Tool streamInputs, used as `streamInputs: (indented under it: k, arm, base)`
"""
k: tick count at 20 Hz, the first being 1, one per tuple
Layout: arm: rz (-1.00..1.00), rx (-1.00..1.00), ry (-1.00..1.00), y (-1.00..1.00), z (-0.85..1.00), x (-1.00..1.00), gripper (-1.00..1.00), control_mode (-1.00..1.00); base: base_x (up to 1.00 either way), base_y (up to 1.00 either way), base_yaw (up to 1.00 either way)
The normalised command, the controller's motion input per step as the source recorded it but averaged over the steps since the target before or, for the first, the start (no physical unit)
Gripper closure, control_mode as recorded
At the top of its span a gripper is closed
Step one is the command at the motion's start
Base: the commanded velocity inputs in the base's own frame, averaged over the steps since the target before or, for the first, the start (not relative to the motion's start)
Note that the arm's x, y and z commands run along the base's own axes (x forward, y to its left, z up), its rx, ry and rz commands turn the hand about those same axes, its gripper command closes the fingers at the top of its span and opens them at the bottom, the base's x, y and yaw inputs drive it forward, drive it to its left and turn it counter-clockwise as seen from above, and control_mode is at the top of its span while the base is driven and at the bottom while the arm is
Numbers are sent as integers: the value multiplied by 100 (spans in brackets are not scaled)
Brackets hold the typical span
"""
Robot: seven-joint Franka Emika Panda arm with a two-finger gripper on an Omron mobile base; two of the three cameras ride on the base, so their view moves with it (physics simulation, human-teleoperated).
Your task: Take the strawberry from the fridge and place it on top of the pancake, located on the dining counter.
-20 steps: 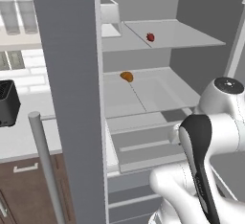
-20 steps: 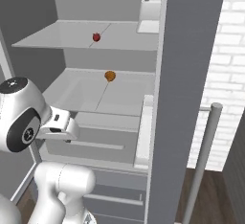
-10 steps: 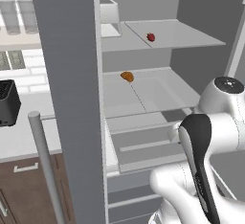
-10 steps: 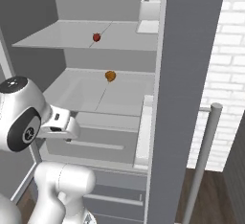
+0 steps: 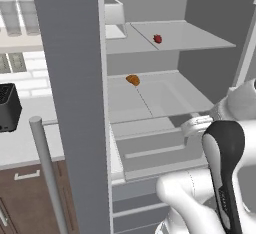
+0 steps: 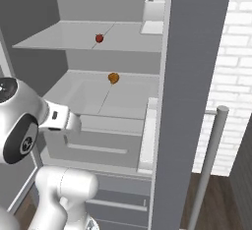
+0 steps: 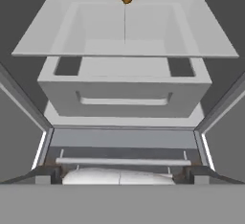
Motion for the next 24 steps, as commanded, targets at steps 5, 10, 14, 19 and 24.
streamInputs:
  k: [5,10,14,19,24]
  arm:
    - [0,0,-21,0,51,0,-100,-100]
    - [0,0,-11,0,49,1,-100,-100]
    - [0,0,-7,0,51,10,-100,-100]
    - [0,0,-7,0,43,4,-100,-100]
    - [0,0,-13,0,47,1,-100,-100]
  base:
    - [0,0,0]
    - [0,0,0]
    - [0,0,0]
    - [0,0,0]
    - [0,0,0]
